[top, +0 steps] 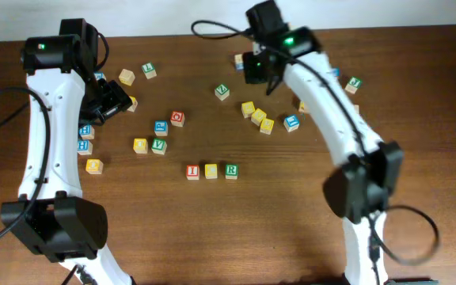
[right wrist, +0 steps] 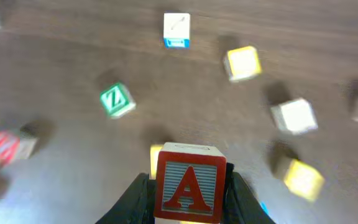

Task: Spell out ICRA
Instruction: 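Grasp the red A block with the right gripper, then carry the red A block and set it right of the R block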

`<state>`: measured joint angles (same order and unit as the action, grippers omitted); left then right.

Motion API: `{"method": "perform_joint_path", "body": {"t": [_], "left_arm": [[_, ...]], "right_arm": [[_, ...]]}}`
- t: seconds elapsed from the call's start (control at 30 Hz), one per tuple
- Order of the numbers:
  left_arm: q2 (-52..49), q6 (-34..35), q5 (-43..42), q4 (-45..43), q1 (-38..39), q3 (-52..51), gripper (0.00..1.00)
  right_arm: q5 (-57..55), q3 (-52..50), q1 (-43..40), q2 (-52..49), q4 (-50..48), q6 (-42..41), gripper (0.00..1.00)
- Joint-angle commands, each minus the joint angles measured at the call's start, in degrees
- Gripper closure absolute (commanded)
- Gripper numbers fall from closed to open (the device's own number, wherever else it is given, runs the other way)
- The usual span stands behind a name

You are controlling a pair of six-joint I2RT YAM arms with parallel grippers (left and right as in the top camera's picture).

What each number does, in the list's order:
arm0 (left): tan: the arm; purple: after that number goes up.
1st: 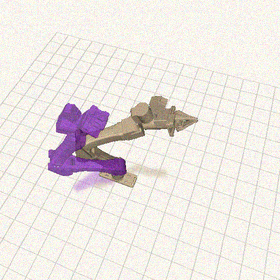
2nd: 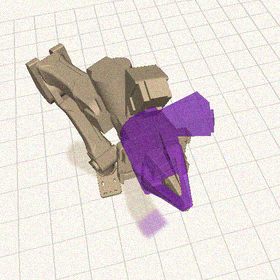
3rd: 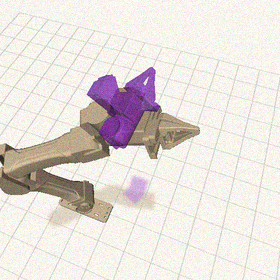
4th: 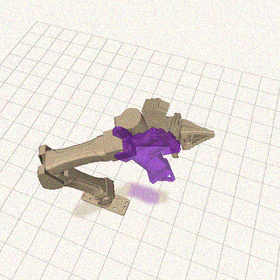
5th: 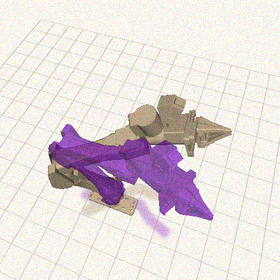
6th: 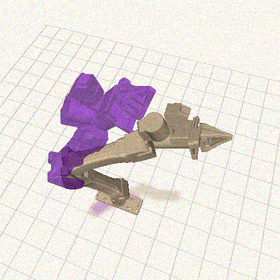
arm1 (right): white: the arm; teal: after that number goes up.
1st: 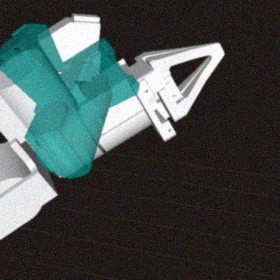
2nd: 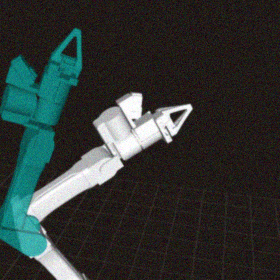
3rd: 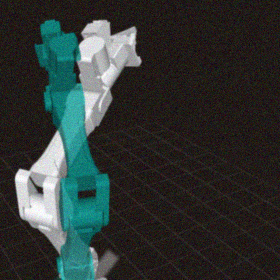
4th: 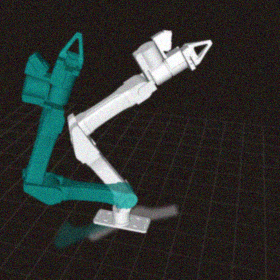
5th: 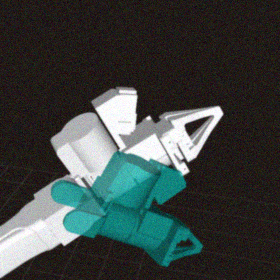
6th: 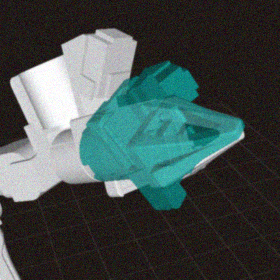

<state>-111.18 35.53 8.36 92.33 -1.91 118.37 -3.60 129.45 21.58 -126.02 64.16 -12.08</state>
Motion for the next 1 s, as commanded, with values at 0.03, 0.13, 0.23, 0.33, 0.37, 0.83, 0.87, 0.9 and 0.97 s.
{"method": "perform_joint_path", "body": {"t": [0.03,0.13,0.23,0.33,0.37,0.83,0.87,0.9,0.97], "left_arm": [[0.52,-0.44,0.04,0.11,-0.24,0.39,0.01],[0.52,-0.44,0.02,0.13,-0.24,0.39,0.01],[0.52,-0.44,0.02,0.11,-0.24,0.39,0.01],[0.52,-0.44,0.04,0.13,-0.24,0.39,0.01],[0.52,-0.44,0.04,0.11,-0.24,0.39,0.01],[0.52,-0.44,0.04,0.11,-0.24,0.39,0.01],[0.52,-0.44,0.02,0.11,-0.24,0.39,0.01],[0.52,-0.44,0.02,0.11,-0.24,0.39,0.01],[0.52,-0.44,0.02,0.11,-0.24,0.39,0.01]], "right_arm": [[-0.07,1.4,0.52,13.03,10.58,-1.11,0.8],[0.37,1.4,0.59,17.77,23.15,-5.07,0.79],[0.42,-6.21,2.01,17.53,27.26,-9.77,0.79],[0.66,-26.6,7.34,17.53,13.86,-16.7,0.79],[1.95,-32.87,9.01,17.53,8.7,-19.32,0.79],[4.24,-57.57,12.22,16.5,-21.14,-23.56,0.75],[4.26,-57.57,12.2,16.5,-21.16,-23.56,0.7],[4.26,-57.57,12.22,16.5,-21.16,-23.56,0.66],[4.26,-57.55,12.2,16.5,-21.16,-23.32,0.65]]}}
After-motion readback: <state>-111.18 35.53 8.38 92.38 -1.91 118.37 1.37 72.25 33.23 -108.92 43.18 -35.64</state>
